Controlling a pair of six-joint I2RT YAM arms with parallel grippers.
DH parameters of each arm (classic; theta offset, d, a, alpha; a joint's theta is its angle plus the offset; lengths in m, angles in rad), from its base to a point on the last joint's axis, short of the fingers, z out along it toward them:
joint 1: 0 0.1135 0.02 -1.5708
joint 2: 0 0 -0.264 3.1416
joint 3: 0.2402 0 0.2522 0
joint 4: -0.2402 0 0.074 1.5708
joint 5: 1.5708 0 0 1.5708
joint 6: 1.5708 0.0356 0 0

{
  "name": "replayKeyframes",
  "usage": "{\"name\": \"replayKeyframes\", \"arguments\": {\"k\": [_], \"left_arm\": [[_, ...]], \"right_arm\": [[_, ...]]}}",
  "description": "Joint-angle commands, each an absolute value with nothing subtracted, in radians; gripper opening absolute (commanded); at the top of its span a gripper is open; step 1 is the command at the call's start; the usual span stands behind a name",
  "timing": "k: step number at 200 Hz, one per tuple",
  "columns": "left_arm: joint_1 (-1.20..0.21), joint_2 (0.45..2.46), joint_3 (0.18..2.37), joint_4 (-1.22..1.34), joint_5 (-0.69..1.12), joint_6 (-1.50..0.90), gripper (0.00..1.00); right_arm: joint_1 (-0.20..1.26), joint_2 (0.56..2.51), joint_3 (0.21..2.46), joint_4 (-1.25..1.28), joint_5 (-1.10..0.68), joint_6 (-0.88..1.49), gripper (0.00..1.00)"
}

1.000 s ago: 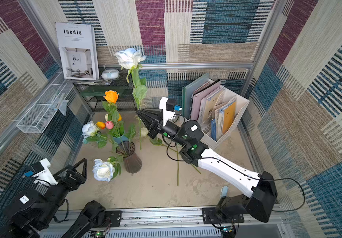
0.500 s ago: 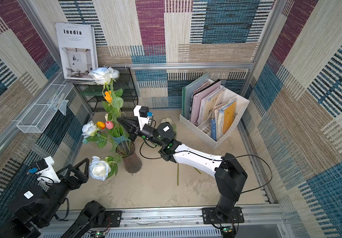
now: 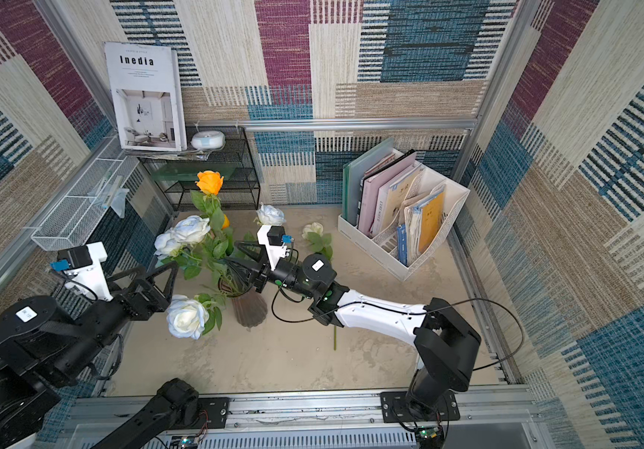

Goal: Arrange the flowers in different vases according to their variety
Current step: Insert the flower into the vase, then pick up the flower at the center of the board.

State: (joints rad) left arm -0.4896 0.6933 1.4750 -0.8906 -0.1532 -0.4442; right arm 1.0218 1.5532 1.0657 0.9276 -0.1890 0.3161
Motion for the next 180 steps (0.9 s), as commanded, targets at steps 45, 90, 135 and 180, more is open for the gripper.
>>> {"name": "replayKeyframes", "arguments": {"k": [45, 90, 135, 180], "left_arm": [[-0.492, 0.896, 1.567, -0.822, 0.083, -0.439, 0.99], [-0.503, 0.914, 1.503, -0.758, 0.074, -0.444, 0.99], [-0.504, 0.870, 1.441, -0.752, 0.047, -0.440, 0.99], [-0.504, 0.753, 1.358, -0.776, -0.005, -0.439, 0.99]], "right_arm": [[0.988, 1.228, 0.891, 0.439, 0.130, 0.299, 0.55], [0.784, 1.186, 0.806, 0.129, 0.153, 0.395, 0.52], [0.635, 1.398, 0.876, -0.038, 0.034, 0.321, 0.49], [0.628, 1.718, 1.108, -0.212, -0.005, 0.125, 0.48]]}}
